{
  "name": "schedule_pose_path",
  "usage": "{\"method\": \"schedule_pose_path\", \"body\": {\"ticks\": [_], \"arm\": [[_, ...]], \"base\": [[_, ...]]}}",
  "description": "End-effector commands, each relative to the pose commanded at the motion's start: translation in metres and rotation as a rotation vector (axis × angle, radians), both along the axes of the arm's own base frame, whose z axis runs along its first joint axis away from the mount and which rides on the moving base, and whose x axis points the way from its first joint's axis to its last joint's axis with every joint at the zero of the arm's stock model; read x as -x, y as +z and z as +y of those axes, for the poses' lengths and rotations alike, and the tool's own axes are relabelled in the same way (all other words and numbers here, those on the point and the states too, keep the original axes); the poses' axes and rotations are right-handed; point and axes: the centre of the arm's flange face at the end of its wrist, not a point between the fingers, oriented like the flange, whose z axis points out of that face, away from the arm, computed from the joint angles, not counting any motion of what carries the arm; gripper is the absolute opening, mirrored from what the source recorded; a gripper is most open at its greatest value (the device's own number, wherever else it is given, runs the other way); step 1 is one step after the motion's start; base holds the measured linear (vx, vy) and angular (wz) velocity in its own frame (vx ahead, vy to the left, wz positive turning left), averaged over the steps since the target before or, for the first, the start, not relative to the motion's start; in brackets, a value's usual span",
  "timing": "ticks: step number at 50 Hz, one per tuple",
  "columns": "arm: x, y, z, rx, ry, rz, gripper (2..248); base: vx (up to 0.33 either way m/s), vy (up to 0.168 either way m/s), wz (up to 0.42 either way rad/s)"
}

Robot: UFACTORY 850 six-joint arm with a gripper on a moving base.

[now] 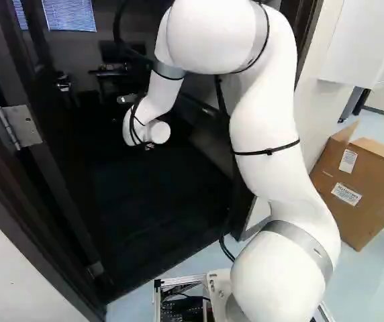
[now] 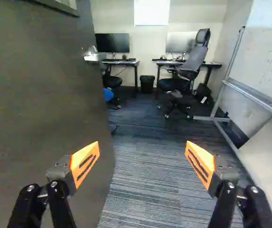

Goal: Open the door and move inside

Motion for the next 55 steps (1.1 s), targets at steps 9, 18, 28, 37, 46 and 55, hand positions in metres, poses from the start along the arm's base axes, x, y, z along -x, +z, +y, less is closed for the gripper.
{"method": "schedule_pose_path", "body": {"ticks": [9,18,28,37,46,55], "arm": [[0.018,0.004,-0.009,0.023,0.047,-0.015,247],[0.035,0.007,-0.018,0.036,0.068,-0.014,247],[0.055,0.009,-0.030,0.042,0.070,-0.005,247],[0.069,0.011,-0.043,0.047,0.062,0.003,247],[0.082,0.012,-0.058,0.050,0.048,0.010,247],[0.091,0.013,-0.074,0.053,0.030,0.016,247]], "base": [[0.000,0.000,0.000],[0.000,0.000,0.000],[0.000,0.000,0.000],[0.000,0.000,0.000],[0.000,0.000,0.000],[0.000,0.000,0.000]]}}
